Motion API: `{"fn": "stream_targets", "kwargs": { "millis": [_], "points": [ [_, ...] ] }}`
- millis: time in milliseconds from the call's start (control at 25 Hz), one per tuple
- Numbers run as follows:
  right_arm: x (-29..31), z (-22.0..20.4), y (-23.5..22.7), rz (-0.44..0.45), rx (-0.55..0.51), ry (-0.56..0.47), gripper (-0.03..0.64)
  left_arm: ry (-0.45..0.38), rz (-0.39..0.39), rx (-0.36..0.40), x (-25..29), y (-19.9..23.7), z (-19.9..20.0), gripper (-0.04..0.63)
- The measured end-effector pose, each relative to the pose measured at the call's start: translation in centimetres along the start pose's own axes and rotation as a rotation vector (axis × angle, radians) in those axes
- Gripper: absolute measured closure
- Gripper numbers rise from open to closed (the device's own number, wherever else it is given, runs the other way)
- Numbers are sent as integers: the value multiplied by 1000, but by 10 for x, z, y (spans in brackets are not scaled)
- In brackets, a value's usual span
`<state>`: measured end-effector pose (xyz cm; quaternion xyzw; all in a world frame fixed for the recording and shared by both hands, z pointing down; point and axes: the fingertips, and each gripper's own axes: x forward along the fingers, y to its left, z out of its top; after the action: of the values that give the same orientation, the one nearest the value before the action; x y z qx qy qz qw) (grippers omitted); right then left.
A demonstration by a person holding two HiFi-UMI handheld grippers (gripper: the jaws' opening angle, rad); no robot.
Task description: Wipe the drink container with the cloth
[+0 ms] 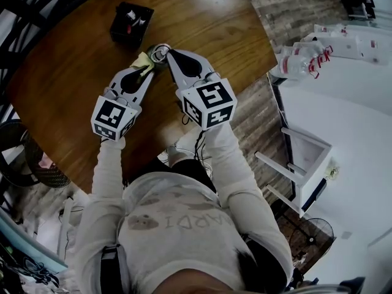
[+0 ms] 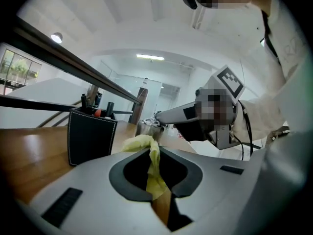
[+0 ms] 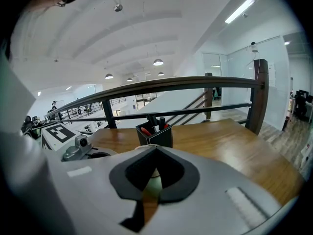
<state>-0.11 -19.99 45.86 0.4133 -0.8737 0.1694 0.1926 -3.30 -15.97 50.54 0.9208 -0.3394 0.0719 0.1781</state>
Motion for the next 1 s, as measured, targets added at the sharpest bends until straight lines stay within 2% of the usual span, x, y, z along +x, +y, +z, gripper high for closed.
{"fn": "stream_targets", "kwargs": {
  "millis": [200, 320, 600, 720, 1000],
  "points": [
    [0, 0, 1, 2, -3, -1, 607, 9, -75, 15, 8, -19, -1, 565],
    [0, 0, 1, 2, -5, -3, 607, -4, -85, 2, 9, -20, 0, 565],
    [1, -1, 1, 0, -13, -2, 607, 38, -91, 19, 12, -21, -9, 565],
    [1, -1, 1, 0, -16, -2, 607, 73, -86, 41, 15, -24, -18, 565],
    [1, -1, 1, 1, -25, -1, 607, 227, -30, 4, 22, -18, -56, 565]
  ]
}}
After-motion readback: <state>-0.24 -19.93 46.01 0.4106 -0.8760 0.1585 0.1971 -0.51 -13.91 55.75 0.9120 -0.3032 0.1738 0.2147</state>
